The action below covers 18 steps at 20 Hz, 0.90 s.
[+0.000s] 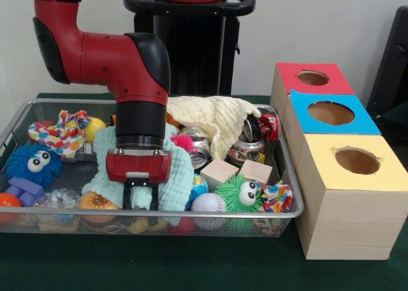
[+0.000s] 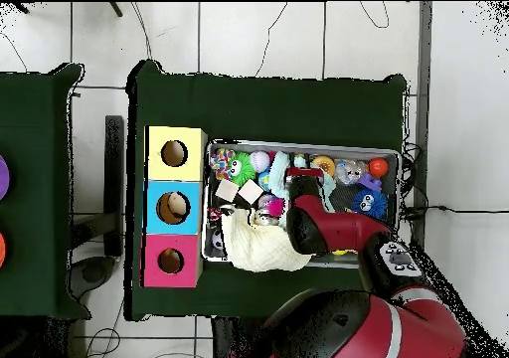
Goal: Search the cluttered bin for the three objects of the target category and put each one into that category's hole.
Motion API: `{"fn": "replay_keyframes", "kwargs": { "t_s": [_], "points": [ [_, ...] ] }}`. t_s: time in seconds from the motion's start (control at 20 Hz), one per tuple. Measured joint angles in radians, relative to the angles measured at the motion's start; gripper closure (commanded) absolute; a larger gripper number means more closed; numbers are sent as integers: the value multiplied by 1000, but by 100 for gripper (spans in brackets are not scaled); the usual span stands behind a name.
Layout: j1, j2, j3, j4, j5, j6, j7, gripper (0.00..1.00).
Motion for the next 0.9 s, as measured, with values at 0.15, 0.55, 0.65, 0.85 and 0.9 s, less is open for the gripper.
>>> {"fn": "replay_keyframes", "kwargs": {
  "t_s": [0.15, 0.55, 0.65, 0.85, 0.9],
  "points": [
    [0, 0, 0, 0, 0, 0, 0, 100],
    [0, 0, 0, 0, 0, 0, 0, 100],
    [0, -1, 0, 0, 2, 3, 0, 100],
    [6, -10, 0, 1, 13, 33, 0, 100],
    [9, -16, 0, 2, 21, 51, 0, 100]
  ]
}}
